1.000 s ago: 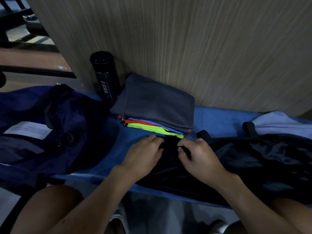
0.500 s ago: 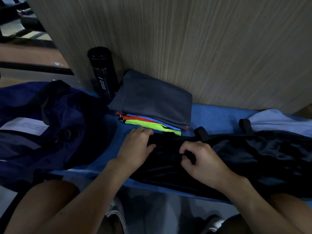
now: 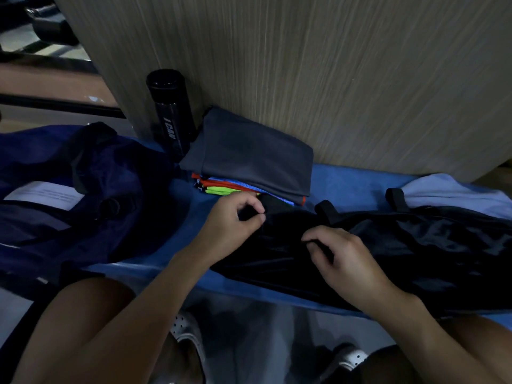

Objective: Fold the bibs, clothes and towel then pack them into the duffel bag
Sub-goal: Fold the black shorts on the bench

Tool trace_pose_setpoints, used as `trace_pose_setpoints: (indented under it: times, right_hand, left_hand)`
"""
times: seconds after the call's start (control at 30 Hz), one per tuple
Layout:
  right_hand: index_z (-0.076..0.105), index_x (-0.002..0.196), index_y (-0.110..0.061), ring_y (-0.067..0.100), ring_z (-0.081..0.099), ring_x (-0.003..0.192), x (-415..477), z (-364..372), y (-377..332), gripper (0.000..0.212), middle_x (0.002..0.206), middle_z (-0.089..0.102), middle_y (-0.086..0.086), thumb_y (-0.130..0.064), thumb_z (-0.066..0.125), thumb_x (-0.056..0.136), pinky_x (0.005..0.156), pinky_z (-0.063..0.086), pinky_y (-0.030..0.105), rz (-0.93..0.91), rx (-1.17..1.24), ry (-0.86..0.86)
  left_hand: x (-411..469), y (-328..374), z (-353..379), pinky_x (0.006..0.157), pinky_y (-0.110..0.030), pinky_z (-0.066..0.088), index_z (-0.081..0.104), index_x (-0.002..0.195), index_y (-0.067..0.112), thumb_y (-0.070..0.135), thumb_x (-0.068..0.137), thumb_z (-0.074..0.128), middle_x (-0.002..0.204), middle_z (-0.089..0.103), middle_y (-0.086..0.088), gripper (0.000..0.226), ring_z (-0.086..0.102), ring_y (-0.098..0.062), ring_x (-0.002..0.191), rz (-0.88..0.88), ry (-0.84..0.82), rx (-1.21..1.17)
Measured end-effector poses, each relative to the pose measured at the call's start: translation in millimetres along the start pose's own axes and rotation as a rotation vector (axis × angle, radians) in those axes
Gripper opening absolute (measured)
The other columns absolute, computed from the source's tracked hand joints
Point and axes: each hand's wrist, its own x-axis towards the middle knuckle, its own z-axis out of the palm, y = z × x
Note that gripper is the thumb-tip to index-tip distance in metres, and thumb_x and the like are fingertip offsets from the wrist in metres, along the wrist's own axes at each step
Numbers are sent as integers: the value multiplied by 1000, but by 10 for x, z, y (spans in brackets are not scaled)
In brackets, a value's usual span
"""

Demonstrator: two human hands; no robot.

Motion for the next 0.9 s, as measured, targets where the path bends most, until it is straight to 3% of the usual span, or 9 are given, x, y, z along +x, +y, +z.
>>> trace_pose_setpoints:
  times: [0.1,0.2,0.37,0.47,0.53,0.6,0.77,0.9]
  right_hand:
    - [63,99,-18,-7,54,71,66,37,82,18,81,57,-17,-2,62,90,65,38,9,83,11,102]
    - [64,100,-15,-11,54,72,124,67,149,19,81,59,-13,1,61,89,65,35,3,109,16,111]
    - [66,101,-11,3,59,80,209,125,126,23,88,64,-5,7,59,88,72,41,6,93,54,122]
    - [68,101,-8,3,59,85,240,147,80,23,91,66,-4,8,60,86,76,39,4,74,94,95]
    - [69,101,-10,2,58,85,242,169,75,20,91,65,-6,3,62,87,75,38,3,85,99,60]
    - [69,102,-12,3,59,85,254,191,79,18,91,66,-7,-1,63,89,75,39,5,97,103,49]
    - [68,101,-11,5,61,84,318,237,53,13,87,67,-6,-5,62,92,74,43,9,112,139,98]
    - [67,99,-11,6,61,81,361,293,40,10,85,67,-3,-5,60,94,73,45,14,132,178,150]
  left_hand:
    - [36,77,-110,83,-17,48,73,90,14,3,87,71,90,76,3,11,70,-8,91,-162,-21,-298]
    - [18,61,-186,84,-18,51,73,95,12,-3,88,68,94,77,-1,18,72,-10,95,-189,-137,-250]
    - [48,84,-150,98,-23,51,73,100,19,-18,89,53,109,73,2,43,68,-6,104,64,-52,-86]
    - [48,-12,-148,97,-23,49,72,106,10,-19,86,48,123,60,0,43,63,-9,105,341,-128,225]
    - [16,-68,-102,95,-26,50,71,109,8,-16,86,49,124,58,0,39,62,-12,105,383,-173,362]
    - [17,-71,-81,92,-25,51,72,108,8,-13,87,54,115,63,3,35,62,-10,104,358,-141,335]
    - [42,-33,-200,80,-5,41,73,106,22,7,97,57,98,68,20,24,62,9,95,101,-182,242]
    - [74,-64,-223,85,-9,44,73,106,23,16,100,54,104,69,17,22,62,5,100,-58,-205,229]
